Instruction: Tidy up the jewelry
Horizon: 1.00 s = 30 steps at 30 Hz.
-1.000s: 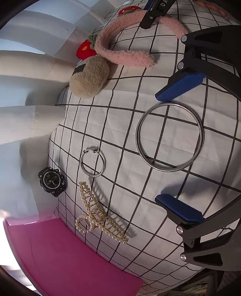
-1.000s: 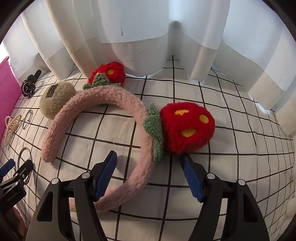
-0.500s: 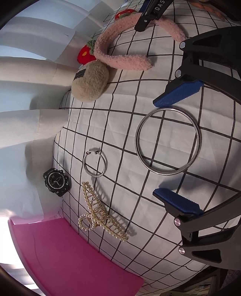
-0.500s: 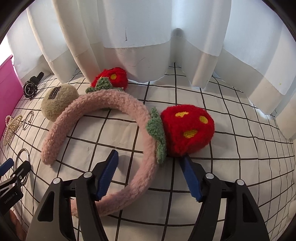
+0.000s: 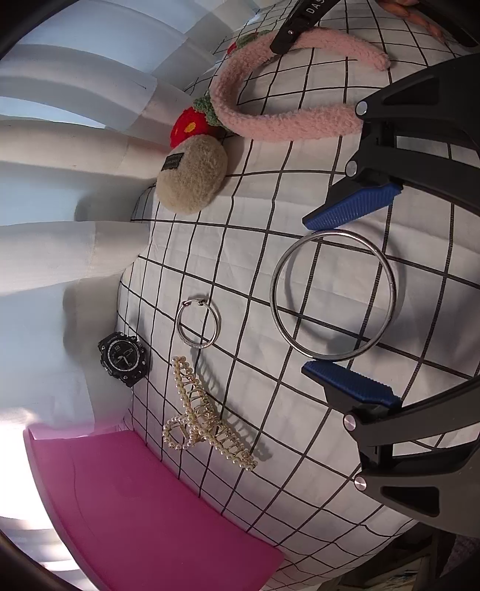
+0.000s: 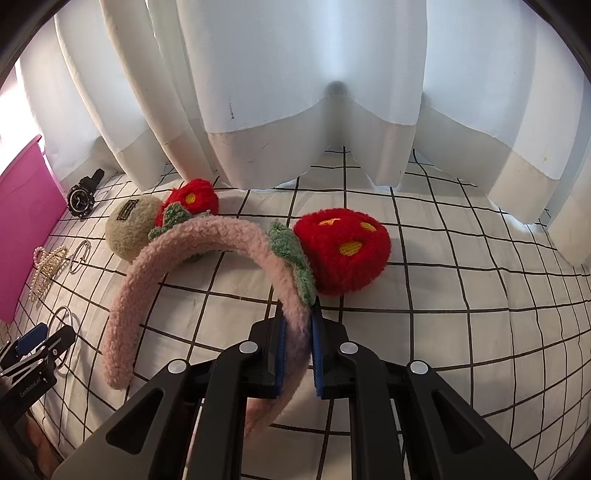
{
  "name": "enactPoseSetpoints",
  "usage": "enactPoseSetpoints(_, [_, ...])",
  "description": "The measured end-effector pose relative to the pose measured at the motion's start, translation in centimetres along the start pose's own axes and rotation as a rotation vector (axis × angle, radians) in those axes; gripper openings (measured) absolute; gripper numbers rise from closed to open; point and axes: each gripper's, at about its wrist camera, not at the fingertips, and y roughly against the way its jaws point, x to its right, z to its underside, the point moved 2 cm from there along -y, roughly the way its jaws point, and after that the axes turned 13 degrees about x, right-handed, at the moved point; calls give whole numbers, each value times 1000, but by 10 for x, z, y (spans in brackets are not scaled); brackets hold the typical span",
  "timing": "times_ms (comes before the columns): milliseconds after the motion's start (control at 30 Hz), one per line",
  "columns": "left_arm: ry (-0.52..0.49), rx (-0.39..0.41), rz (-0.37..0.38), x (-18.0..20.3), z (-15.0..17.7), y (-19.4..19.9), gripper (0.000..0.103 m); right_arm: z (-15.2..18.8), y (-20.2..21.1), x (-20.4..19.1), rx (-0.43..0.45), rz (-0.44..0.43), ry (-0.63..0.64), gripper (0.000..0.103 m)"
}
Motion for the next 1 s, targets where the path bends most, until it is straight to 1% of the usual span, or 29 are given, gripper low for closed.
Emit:
enactPoseSetpoints(67, [1,8,8,0,-3,4,71,-2,8,7,9,-8,-12,12])
enactPoseSetpoints(300, [5,5,12,0,-12,10,71,-8,28,12,31,-41,-59,12])
enactPoseSetpoints(633, [0,7,11,-2,-27,27,71,-25,58,13,67,-48,-58,12])
enactPoseSetpoints(767, [-1,18,15,-4,-36,37,71,-36,68,7,81,-59,-55,12])
enactPoseSetpoints(1000, [2,53,13,-17,-57,60,71,-52,84,-13,106,-103,-38,12])
